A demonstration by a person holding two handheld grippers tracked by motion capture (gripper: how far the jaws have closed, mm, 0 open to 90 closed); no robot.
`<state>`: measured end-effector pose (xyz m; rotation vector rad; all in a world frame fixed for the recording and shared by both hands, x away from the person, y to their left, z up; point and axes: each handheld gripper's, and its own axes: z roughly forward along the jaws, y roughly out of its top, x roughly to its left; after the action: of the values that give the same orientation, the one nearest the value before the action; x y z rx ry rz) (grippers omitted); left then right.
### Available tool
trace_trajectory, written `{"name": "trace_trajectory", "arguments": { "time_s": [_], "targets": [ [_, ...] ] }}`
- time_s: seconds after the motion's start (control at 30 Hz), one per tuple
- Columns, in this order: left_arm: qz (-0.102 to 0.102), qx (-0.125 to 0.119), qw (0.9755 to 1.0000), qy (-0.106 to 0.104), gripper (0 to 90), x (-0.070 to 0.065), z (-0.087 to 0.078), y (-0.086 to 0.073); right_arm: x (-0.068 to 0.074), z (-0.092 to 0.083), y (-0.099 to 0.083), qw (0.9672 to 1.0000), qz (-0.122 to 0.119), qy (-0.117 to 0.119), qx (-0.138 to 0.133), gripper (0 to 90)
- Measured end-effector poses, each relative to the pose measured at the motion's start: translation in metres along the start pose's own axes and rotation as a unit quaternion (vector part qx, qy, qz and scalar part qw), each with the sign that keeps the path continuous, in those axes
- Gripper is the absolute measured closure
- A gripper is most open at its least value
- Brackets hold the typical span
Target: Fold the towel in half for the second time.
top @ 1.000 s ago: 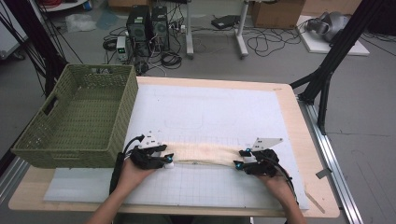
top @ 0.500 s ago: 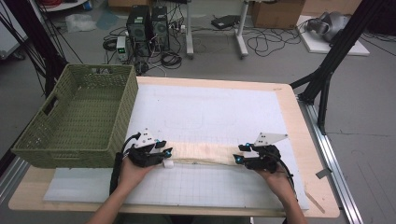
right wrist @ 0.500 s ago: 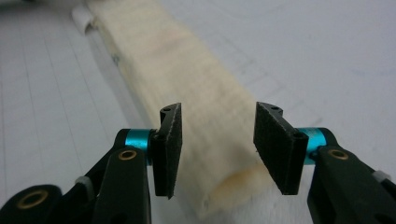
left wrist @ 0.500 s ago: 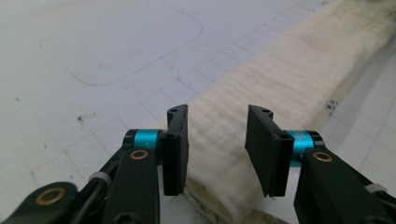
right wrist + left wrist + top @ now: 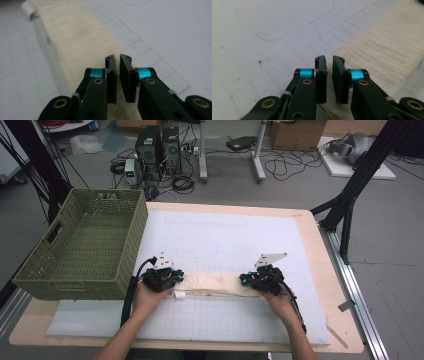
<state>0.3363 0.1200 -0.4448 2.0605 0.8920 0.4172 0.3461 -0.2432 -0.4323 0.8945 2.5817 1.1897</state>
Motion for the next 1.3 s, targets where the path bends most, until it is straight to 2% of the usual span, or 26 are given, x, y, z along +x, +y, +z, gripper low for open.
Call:
{"name": "trace_trajectory", "arguments": {
  "time_s": [0.07,0.17,0.27,0.37,0.5,0.53,0.7,0.83,1.07,1.2,1.3],
  "targets": [
    [0.005,0.005,1.0000,0.002,82.8,0.000,0.001,-0.001,-0.002,0.000,-0.002,0.9999,0.008,-0.008,0.010,84.2],
    [0.012,0.004,0.9999,0.004,82.5,-0.002,0.001,-0.001,-0.002,0.000,-0.006,0.9996,0.008,-0.013,0.024,84.3],
    [0.014,-0.001,0.9999,0.006,81.3,-0.003,0.000,0.000,-0.001,0.000,-0.010,0.9998,0.007,-0.015,0.014,84.1],
    [0.013,-0.015,0.9998,0.003,80.0,-0.004,-0.007,0.002,-0.001,-0.004,-0.010,0.9999,0.009,-0.011,0.003,77.8],
    [0.012,-0.025,0.9993,-0.024,79.7,-0.005,-0.017,0.001,0.005,-0.015,-0.009,0.9999,-0.003,0.002,-0.014,74.6],
    [0.015,-0.025,0.9992,-0.028,79.8,-0.005,-0.019,0.000,0.006,-0.017,-0.011,0.9999,-0.009,-0.001,-0.014,74.4],
    [0.023,-0.016,0.9987,-0.043,77.9,-0.006,-0.026,-0.010,0.008,-0.022,-0.023,0.9999,-0.009,-0.005,-0.004,71.1],
    [0.015,-0.011,0.9983,-0.054,77.1,-0.005,-0.027,-0.015,0.008,-0.026,-0.030,1.0000,-0.005,-0.005,-0.004,70.5],
    [0.024,0.001,0.9983,-0.053,76.0,-0.005,-0.024,-0.018,0.008,-0.026,-0.035,1.0000,-0.003,-0.006,-0.004,68.3],
    [0.041,0.004,0.9979,-0.049,76.5,-0.006,-0.024,-0.018,0.009,-0.026,-0.040,0.9999,-0.004,-0.009,-0.007,68.3],
    [0.044,0.004,0.9980,-0.047,76.6,-0.007,-0.024,-0.019,0.009,-0.025,-0.041,0.9999,-0.005,-0.010,-0.009,68.3]
  ]
}}
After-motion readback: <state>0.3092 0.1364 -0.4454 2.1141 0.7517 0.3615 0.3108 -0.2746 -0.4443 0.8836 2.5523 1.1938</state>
